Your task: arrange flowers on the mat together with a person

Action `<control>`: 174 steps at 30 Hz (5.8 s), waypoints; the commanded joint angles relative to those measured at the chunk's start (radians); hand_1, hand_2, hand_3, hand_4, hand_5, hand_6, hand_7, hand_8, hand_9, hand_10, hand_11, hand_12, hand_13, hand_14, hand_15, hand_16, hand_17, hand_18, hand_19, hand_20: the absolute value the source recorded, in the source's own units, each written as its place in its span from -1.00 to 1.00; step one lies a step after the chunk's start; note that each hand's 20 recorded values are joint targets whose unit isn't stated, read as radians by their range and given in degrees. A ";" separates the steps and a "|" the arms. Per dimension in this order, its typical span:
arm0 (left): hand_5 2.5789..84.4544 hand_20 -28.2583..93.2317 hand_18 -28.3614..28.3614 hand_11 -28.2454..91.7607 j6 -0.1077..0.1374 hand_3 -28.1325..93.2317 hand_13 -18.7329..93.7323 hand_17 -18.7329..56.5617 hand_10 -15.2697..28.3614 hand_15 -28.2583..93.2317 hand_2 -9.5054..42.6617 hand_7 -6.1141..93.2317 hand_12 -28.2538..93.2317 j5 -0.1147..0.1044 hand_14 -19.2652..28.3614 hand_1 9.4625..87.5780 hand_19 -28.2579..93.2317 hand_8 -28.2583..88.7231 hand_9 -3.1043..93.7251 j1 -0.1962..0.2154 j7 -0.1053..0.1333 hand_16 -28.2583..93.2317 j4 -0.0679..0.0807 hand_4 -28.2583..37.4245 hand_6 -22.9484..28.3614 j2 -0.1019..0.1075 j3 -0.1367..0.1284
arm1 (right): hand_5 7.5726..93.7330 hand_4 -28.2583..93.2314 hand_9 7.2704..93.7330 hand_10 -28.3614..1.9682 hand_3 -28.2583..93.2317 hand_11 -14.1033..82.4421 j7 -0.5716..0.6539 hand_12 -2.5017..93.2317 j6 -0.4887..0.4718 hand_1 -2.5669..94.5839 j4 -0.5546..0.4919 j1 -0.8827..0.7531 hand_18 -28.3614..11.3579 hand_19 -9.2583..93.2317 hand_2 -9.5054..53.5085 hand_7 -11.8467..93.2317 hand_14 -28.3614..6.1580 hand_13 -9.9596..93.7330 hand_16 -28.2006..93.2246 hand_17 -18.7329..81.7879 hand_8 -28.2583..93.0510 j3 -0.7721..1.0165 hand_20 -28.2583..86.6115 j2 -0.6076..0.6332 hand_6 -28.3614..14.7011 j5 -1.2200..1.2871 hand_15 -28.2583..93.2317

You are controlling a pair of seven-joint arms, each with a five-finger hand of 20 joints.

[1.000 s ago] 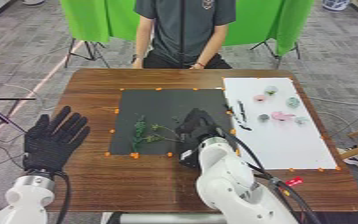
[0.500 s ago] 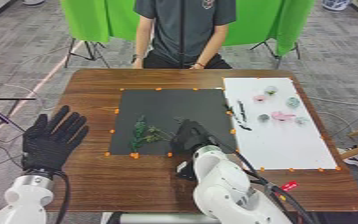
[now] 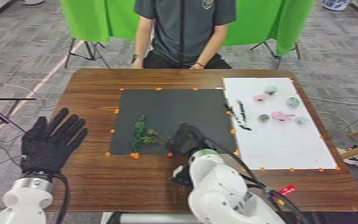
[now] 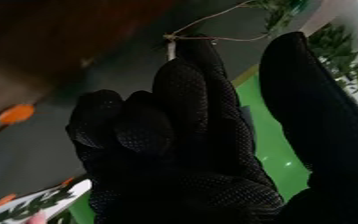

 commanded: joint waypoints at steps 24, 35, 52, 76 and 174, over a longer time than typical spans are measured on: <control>0.03 -0.33 0.51 -0.07 0.016 0.72 -0.11 -0.65 0.51 0.10 -0.12 -0.55 -0.34 -0.008 0.53 -0.54 0.00 -0.71 -0.07 0.018 -0.004 -0.64 0.004 -1.00 0.23 -0.020 0.008 | 0.40 -0.82 0.41 -0.30 0.70 0.47 0.026 -0.06 0.012 -0.19 0.018 -0.033 -1.00 1.00 -0.82 -0.58 -0.54 0.44 0.37 0.24 -0.70 0.053 0.18 -0.047 -0.16 0.050 0.73; 0.03 -0.33 0.51 -0.07 0.020 0.72 -0.11 -0.65 0.51 0.09 -0.12 -0.55 -0.34 -0.010 0.53 -0.54 0.00 -0.70 -0.07 0.022 -0.001 -0.64 0.002 -1.00 0.23 -0.024 -0.002 | 0.39 -0.82 0.41 -0.32 0.69 0.46 0.055 -0.07 0.022 -0.20 0.000 -0.047 -1.00 1.00 -0.77 -0.58 -0.55 0.44 0.37 0.24 -0.70 0.075 0.18 -0.037 -0.17 0.088 0.73; 0.04 -0.33 0.51 -0.07 0.016 0.72 -0.11 -0.65 0.51 0.10 -0.11 -0.55 -0.34 -0.008 0.53 -0.55 0.00 -0.71 -0.07 0.005 -0.017 -0.64 0.014 -1.00 0.23 -0.020 0.002 | 0.42 -0.82 0.43 -0.28 0.69 0.45 -0.015 -0.09 0.137 -0.21 -0.041 -0.039 -1.00 1.00 -0.76 -0.55 -0.52 0.44 0.36 0.25 -0.70 0.050 0.17 -0.015 -0.09 0.062 0.73; 0.02 -0.34 0.50 -0.14 -0.024 0.64 -0.11 -0.64 0.50 0.00 -0.03 -0.60 -0.37 -0.022 0.50 -0.66 -0.02 -0.70 -0.08 0.072 0.073 -0.64 -0.016 -1.00 0.23 -0.038 -0.110 | 0.07 -0.88 0.07 -0.50 0.76 -0.25 -0.568 -0.53 0.341 -0.48 -0.158 -0.231 -0.62 0.54 -0.48 -0.52 -0.40 0.10 -0.23 -0.14 -0.70 0.631 -0.36 0.190 -0.11 0.710 0.36; -0.02 -0.34 0.49 -0.20 -0.037 0.66 -0.14 -0.65 0.42 -0.11 -0.10 -0.63 -0.40 -0.021 0.44 -0.64 -0.04 -0.69 -0.16 0.100 0.080 -0.62 -0.030 -1.00 0.20 -0.048 -0.139 | -0.30 -0.92 -0.45 -0.24 0.78 -0.59 -0.791 -0.67 -0.035 -0.39 -0.033 -0.285 -0.10 -0.16 -0.73 -0.54 0.00 -0.32 -0.36 -0.33 -0.70 0.837 -0.38 0.283 0.00 0.198 -0.31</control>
